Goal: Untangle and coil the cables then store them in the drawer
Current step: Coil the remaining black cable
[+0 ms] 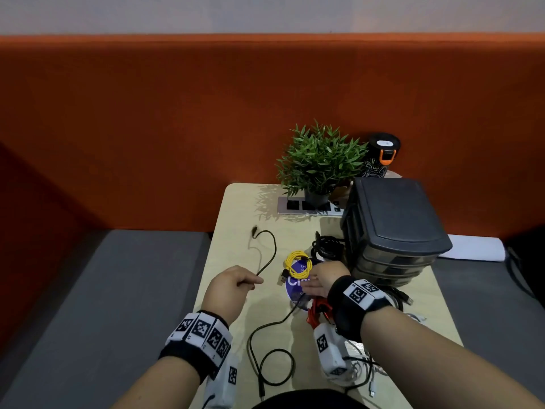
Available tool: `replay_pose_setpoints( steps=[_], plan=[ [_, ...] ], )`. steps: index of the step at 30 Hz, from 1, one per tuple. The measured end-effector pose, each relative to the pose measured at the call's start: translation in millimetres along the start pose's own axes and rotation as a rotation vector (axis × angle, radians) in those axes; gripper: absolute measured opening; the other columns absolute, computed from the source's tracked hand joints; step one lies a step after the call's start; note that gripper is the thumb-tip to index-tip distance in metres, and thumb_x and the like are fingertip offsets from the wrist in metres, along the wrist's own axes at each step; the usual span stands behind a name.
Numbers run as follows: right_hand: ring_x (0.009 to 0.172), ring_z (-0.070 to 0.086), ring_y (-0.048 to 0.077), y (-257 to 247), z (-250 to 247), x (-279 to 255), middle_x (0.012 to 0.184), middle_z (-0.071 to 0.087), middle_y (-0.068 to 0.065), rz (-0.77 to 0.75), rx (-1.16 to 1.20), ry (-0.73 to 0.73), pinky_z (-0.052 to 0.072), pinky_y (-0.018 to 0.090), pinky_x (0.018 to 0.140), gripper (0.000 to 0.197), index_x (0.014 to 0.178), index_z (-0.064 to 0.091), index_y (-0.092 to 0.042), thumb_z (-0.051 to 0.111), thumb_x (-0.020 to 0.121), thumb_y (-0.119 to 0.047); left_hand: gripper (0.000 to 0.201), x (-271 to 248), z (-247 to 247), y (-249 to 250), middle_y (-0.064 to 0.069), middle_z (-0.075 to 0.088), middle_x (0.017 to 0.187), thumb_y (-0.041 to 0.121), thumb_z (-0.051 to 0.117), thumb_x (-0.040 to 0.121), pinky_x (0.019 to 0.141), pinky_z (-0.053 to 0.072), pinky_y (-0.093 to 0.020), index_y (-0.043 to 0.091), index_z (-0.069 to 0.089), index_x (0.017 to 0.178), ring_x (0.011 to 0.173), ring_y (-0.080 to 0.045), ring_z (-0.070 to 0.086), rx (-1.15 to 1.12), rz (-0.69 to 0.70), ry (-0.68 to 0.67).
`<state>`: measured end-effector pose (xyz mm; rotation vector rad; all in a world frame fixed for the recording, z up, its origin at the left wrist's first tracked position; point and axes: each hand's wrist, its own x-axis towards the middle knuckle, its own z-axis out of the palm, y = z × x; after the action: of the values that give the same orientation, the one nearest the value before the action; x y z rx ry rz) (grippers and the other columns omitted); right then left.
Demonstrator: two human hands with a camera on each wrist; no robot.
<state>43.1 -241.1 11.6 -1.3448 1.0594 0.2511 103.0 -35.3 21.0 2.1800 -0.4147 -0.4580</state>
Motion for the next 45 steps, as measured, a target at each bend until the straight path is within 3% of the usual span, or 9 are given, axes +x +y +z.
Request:
replay_pose_setpoints(
  steps=[6, 13, 18, 20, 24, 28, 33, 38, 45],
  plan=[
    [0.073, 0.065, 0.027, -21.3, -3.0, -61.1, 0.085, 0.065, 0.013, -0.168, 0.052, -0.206, 0.048, 0.033, 0.066, 0.034, 0.101, 0.06, -0.003, 0.046, 0.099, -0.034, 0.04, -21.1, 2.5, 34.9, 0.011, 0.068, 0.084, -0.011, 0.06, 0.08, 0.074, 0.046, -0.011, 0.025, 0.077, 0.073, 0.08, 0.0, 0.062, -0.032, 0.199, -0.104],
    [0.056, 0.056, 0.018, -24.5, -6.2, -106.6, 0.058, 0.054, 0.007, -0.46, 0.084, -0.178, 0.05, 0.03, 0.067, 0.023, 0.104, 0.062, -0.007, 0.039, 0.101, -0.008, 0.017, -50.1, 7.3, 74.5, 0.015, 0.064, 0.085, 0.008, 0.068, 0.079, 0.079, 0.045, -0.021, 0.023, 0.075, 0.08, 0.084, -0.001, 0.057, 0.082, 0.442, -0.198],
    [0.044, 0.049, 0.018, -29.4, -25.0, -137.7, 0.046, 0.036, -0.002, -0.594, 0.06, -0.175, 0.053, 0.045, 0.069, 0.029, 0.104, 0.065, -0.013, 0.036, 0.103, -0.012, 0.022, -57.3, -14.3, 102.7, 0.013, 0.05, 0.099, 0.024, 0.062, 0.082, 0.082, 0.032, -0.014, 0.023, 0.055, 0.103, 0.096, -0.004, 0.044, 0.064, 0.611, 0.341],
    [0.044, 0.047, 0.017, -31.8, -31.7, -151.1, 0.045, 0.034, -0.003, -0.661, 0.019, -0.19, 0.055, 0.042, 0.064, 0.029, 0.104, 0.067, -0.015, 0.038, 0.102, -0.014, 0.032, -57.9, -20.7, 112.6, 0.015, 0.047, 0.114, 0.025, 0.06, 0.089, 0.092, 0.029, -0.017, 0.023, 0.05, 0.119, 0.108, -0.001, 0.039, 0.052, 0.594, 0.393],
    [0.045, 0.039, 0.019, -34.5, -40.9, -167.9, 0.047, 0.031, -0.001, -0.765, 0.052, -0.216, 0.053, 0.039, 0.055, 0.028, 0.105, 0.066, -0.013, 0.039, 0.102, -0.015, 0.016, -62.9, -23.7, 126.4, 0.01, 0.063, 0.083, 0.021, 0.044, 0.099, 0.076, 0.041, -0.021, 0.028, 0.058, 0.096, 0.084, -0.004, 0.055, -0.094, 0.449, 0.141],
    [0.041, 0.029, 0.016, -36.2, -47.8, -178.3, 0.047, 0.028, -0.001, -0.818, 0.174, -0.161, 0.04, 0.027, 0.039, 0.02, 0.092, 0.06, -0.015, 0.043, 0.101, -0.016, 0.026, -75.2, -20.0, 137.6, 0.002, 0.041, 0.051, 0.017, 0.039, 0.101, 0.058, 0.042, -0.031, 0.014, 0.061, 0.088, 0.05, -0.014, 0.042, -0.467, 0.308, 0.007],
    [0.039, 0.017, 0.01, -43.9, -59.9, -188.9, 0.047, 0.025, -0.005, -0.856, 0.286, -0.049, 0.009, 0.025, 0.042, 0.021, 0.081, 0.053, -0.015, 0.045, 0.1, -0.02, 0.026, -87.0, -28.1, 149.3, 0.001, 0.036, 0.053, 0.02, 0.039, 0.1, 0.052, 0.021, -0.032, 0.007, 0.059, 0.088, 0.047, -0.013, 0.027, -0.692, 0.294, -0.182],
    [0.038, 0.02, 0.007, -43.1, -54.7, -185.7, 0.048, 0.028, -0.007, -0.858, 0.316, -0.031, 0.015, 0.014, 0.037, 0.023, 0.086, 0.059, -0.019, 0.042, 0.101, -0.017, 0.031, -102.9, -37.1, 173.4, 0.001, 0.041, 0.062, 0.021, 0.046, 0.09, 0.05, 0.024, -0.022, 0.014, 0.065, 0.113, 0.05, -0.01, 0.028, -0.853, 0.425, -0.496],
    [0.055, 0.043, 0.008, -20.8, -25.8, -184.7, 0.066, 0.054, -0.004, -0.824, -0.165, -0.068, 0.037, 0.02, 0.05, 0.033, 0.079, 0.069, -0.043, 0.054, 0.095, -0.019, 0.039, -94.0, -38.3, 195.2, -0.002, 0.069, 0.093, -0.002, 0.033, 0.099, 0.055, 0.046, -0.018, 0.016, 0.054, 0.125, 0.064, -0.01, 0.058, -0.716, 0.535, -0.304]
  ],
)
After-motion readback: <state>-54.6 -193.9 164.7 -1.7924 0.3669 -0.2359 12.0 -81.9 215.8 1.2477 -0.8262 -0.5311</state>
